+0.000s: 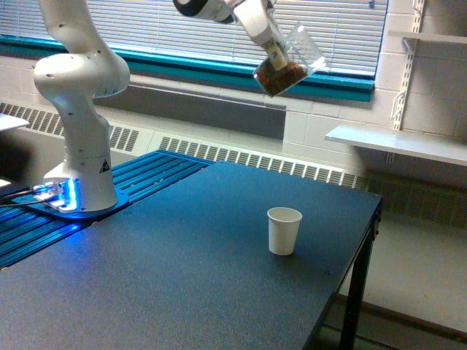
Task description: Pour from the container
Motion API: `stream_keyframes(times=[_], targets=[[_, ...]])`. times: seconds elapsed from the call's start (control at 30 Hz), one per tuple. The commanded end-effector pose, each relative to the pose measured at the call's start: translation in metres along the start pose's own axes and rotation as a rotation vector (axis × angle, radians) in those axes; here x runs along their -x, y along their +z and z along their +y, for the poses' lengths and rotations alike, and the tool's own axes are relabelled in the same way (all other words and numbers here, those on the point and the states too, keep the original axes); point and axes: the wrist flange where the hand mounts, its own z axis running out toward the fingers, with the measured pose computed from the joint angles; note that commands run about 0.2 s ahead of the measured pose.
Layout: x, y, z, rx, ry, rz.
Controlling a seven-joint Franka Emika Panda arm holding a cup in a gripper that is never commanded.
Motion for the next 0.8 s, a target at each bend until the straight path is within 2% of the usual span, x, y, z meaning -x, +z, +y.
stream_keyframes(times=[0.03, 0.4, 0.8], targets=[[0.019, 0.011, 0.003, 0.000, -0.028, -0.005], [0.057, 0.035, 0.015, 0.038, -0.041, -0.079], [0.093, 0.057, 0.028, 0.078, -0.043, -0.123]])
